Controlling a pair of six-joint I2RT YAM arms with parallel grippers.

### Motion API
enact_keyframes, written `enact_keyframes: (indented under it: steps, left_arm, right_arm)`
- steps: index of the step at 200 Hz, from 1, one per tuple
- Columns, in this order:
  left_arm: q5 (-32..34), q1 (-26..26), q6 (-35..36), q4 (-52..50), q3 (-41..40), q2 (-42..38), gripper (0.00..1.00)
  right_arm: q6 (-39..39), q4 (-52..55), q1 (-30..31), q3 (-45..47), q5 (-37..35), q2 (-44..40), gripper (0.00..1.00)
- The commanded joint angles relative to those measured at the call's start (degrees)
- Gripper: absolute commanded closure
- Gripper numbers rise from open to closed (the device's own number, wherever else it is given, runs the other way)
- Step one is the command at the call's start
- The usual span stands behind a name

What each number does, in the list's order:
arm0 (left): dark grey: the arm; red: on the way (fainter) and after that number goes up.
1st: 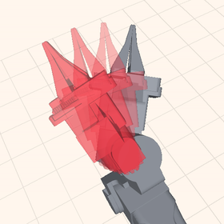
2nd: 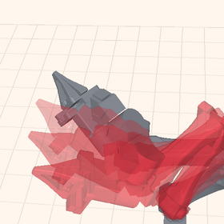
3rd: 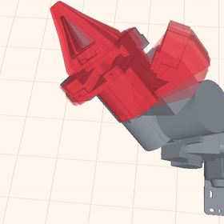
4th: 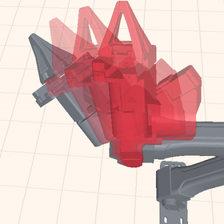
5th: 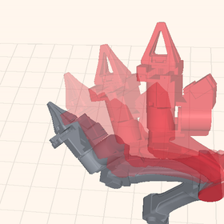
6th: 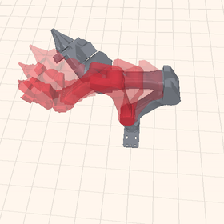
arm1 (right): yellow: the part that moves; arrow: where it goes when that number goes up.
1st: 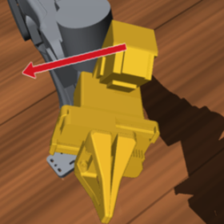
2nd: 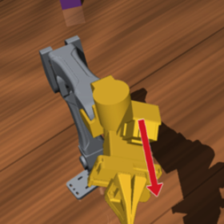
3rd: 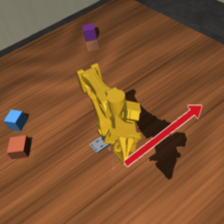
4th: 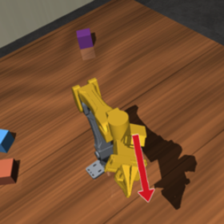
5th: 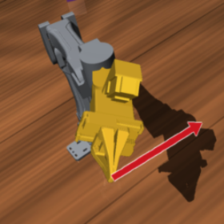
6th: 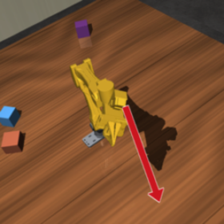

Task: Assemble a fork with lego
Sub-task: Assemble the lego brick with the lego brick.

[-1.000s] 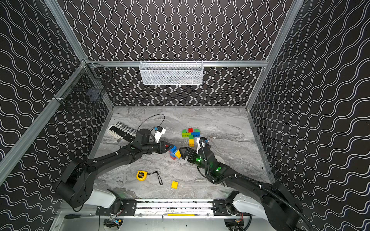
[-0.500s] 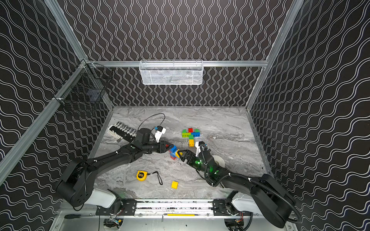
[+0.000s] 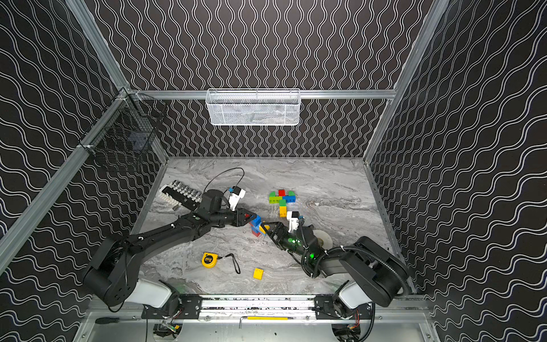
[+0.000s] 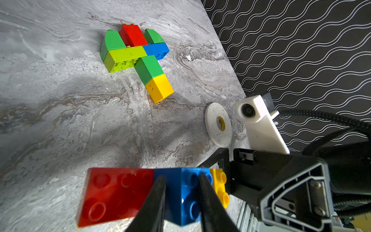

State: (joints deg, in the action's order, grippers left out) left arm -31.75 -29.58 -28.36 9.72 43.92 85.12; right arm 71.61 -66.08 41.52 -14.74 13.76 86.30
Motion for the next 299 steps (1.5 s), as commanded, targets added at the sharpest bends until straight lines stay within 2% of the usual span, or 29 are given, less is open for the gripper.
enact_keyframes:
  steps: [1, 37, 82, 167, 181, 197, 208, 232, 264, 299]
  left_arm:
    - [6.6, 0.2, 1.7, -15.1, -0.7, 1.1, 0.69]
    - [6.4, 0.2, 2.2, -15.2, -0.5, 1.2, 0.69]
    - [6.2, 0.2, 2.2, -15.2, -0.4, 1.3, 0.69]
    - [6.1, 0.2, 2.3, -15.1, -0.6, 1.4, 0.69]
    - [6.1, 0.2, 2.3, -15.1, -0.7, 1.3, 0.69]
    - [5.9, 0.2, 2.3, -15.0, -0.7, 1.3, 0.69]
    - [5.7, 0.2, 2.3, -14.9, -0.5, 1.5, 0.69]
    - [5.4, 0.2, 2.2, -14.7, -0.2, 1.6, 0.69]
    - [4.5, 0.2, 1.3, -15.0, 1.3, 0.6, 0.69]
    - [3.5, 0.1, 0.3, -14.8, 5.1, -0.2, 0.67]
  right_arm:
    - [2.5, -6.0, -0.3, -0.8, 1.1, 1.5, 0.15]
    - [2.8, -5.6, -0.7, -1.8, 2.0, 3.6, 0.27]
    - [3.2, -6.3, -1.6, -2.4, 2.7, 5.2, 0.33]
    - [3.0, -4.3, -2.0, -2.1, 2.5, 4.9, 0.5]
    - [2.3, -2.6, -2.0, -2.2, 1.9, 3.9, 0.42]
    - [0.6, -0.2, -2.1, -2.3, 0.9, 2.0, 0.15]
    - [-1.0, 2.4, -2.5, -2.5, 0.1, 0.0, 0.01]
    - [-7.4, 12.1, -3.4, -3.6, -2.8, -6.2, 0.0]
    - [-23.2, 37.8, -3.4, -8.4, -8.3, -17.1, 0.0]
    - [-34.9, 52.6, -3.4, -10.6, -12.6, -27.0, 0.0]
